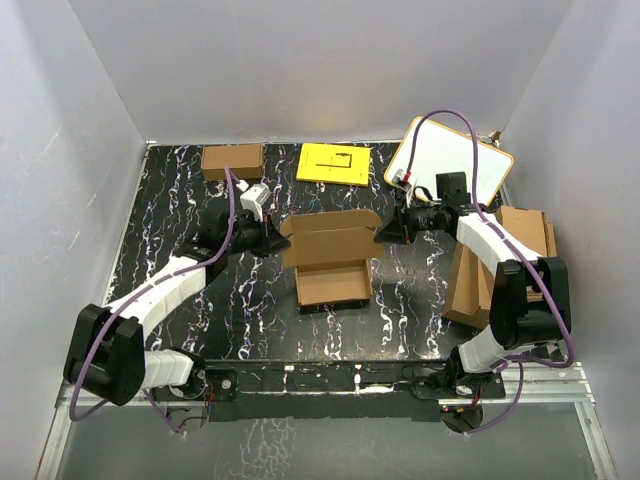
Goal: Fold the paper box
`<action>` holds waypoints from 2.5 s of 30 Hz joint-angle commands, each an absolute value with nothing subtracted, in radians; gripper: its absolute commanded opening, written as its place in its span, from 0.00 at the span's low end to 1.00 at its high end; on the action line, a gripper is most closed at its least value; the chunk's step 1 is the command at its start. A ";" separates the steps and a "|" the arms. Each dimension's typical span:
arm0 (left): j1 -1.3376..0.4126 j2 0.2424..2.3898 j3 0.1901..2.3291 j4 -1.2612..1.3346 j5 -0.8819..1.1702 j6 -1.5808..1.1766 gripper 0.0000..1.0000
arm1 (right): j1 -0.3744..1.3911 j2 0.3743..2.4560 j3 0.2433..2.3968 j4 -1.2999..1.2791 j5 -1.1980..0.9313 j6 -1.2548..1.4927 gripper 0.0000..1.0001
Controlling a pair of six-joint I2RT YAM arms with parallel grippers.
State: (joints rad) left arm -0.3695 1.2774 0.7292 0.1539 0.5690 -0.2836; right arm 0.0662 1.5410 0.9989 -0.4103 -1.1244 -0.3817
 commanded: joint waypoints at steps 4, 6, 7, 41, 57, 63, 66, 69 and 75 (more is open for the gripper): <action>-0.516 1.268 0.777 0.224 0.166 -0.410 0.00 | 0.182 1.496 1.122 -0.252 -0.846 -0.209 0.08; -0.541 1.297 0.807 0.220 0.092 -0.441 0.00 | 0.213 1.492 1.128 -0.209 -0.743 -0.164 0.08; -0.551 1.312 0.822 0.218 0.056 -0.451 0.00 | 0.227 1.489 1.129 -0.188 -0.705 -0.140 0.08; -0.795 1.605 1.007 0.451 -0.546 -0.374 0.00 | 0.390 1.424 0.700 0.650 -0.229 0.186 0.08; -0.833 1.587 0.843 0.601 -0.552 -0.366 0.00 | 0.392 1.421 0.606 0.792 -0.185 0.254 0.08; -0.840 1.578 0.811 0.610 -0.557 -0.393 0.00 | 0.397 1.403 0.587 0.760 -0.199 0.264 0.09; -0.852 1.584 0.817 0.607 -0.574 -0.403 0.00 | 0.402 1.394 0.582 0.736 -0.209 0.261 0.09; -0.868 1.593 0.829 0.598 -0.594 -0.403 0.00 | 0.411 1.378 0.570 0.705 -0.211 0.251 0.09; -0.892 1.587 0.795 0.609 -0.632 -0.410 0.00 | 0.416 1.346 0.560 0.644 -0.207 0.229 0.09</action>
State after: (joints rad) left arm -0.8436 1.6138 0.8169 0.5770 -0.6907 -0.3759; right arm 0.3740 1.3903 0.5598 0.5972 -0.1234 0.2153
